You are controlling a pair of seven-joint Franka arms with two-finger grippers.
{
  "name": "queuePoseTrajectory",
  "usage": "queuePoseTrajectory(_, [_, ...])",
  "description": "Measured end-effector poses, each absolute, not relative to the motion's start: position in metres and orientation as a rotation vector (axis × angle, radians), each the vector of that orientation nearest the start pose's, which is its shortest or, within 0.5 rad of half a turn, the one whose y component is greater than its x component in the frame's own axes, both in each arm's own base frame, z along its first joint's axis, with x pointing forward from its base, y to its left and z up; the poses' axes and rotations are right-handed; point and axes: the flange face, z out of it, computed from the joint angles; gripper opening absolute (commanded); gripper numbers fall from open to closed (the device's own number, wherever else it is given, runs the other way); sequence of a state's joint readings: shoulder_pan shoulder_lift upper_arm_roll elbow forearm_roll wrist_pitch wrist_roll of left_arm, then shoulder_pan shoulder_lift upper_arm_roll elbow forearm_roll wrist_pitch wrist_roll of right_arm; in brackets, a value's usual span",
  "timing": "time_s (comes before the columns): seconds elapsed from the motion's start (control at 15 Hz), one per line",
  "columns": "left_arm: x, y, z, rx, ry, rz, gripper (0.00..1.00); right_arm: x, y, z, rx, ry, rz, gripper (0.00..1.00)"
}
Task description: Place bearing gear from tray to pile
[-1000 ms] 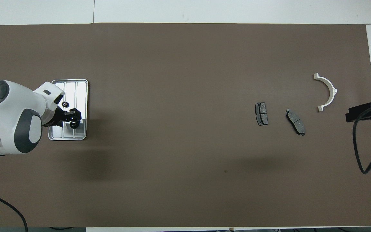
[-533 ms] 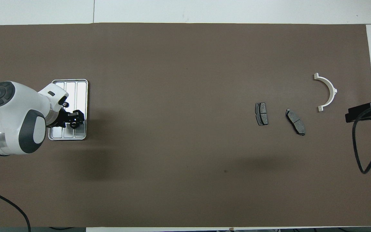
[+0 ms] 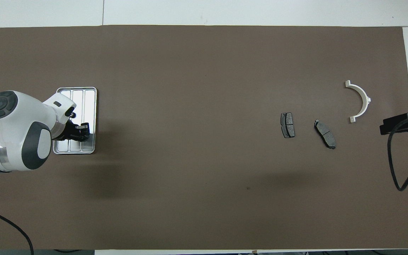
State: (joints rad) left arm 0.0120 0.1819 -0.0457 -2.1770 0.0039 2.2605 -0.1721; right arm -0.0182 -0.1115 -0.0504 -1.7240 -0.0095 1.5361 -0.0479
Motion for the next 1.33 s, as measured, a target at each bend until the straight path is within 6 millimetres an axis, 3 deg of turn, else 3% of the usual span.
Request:
queuePoseTrajectory(0.27, [0.552,-0.022,0.311,-3.126,-0.228,0.143,0.00,0.512,-0.039,0.609,-3.138,0.034,0.122,1.00])
queuePoseTrajectory(0.4, [0.565,-0.042,0.334,-3.118,-0.287,0.139,0.00,0.512,-0.039,0.609,-3.138,0.035,0.122,1.00])
queuePoseTrajectory(0.47, [0.571,-0.062,0.349,-3.114,-0.328,0.132,0.00,0.512,-0.039,0.609,-3.138,0.035,0.122,1.00])
queuePoseTrajectory(0.67, [0.575,-0.149,0.386,-3.120,-0.463,0.095,0.00,0.514,-0.042,0.610,-3.140,0.043,0.090,1.00])
queuePoseTrajectory(0.87, [0.558,-0.248,0.397,-3.117,-0.563,0.066,0.00,0.515,-0.044,0.610,-3.141,0.050,0.072,1.00])
queuePoseTrajectory(1.07, [0.547,-0.331,0.388,-3.104,-0.663,0.061,0.00,0.517,-0.044,0.607,-3.142,0.050,0.062,1.00])
queuePoseTrajectory(1.2, [0.545,-0.383,0.369,-3.113,-0.705,0.045,0.00,0.518,-0.044,0.606,-3.142,0.050,0.055,1.00])
queuePoseTrajectory(1.33, [0.539,-0.412,0.344,-3.123,-0.708,0.038,0.00,0.521,-0.044,0.604,-3.144,0.046,0.041,1.00])
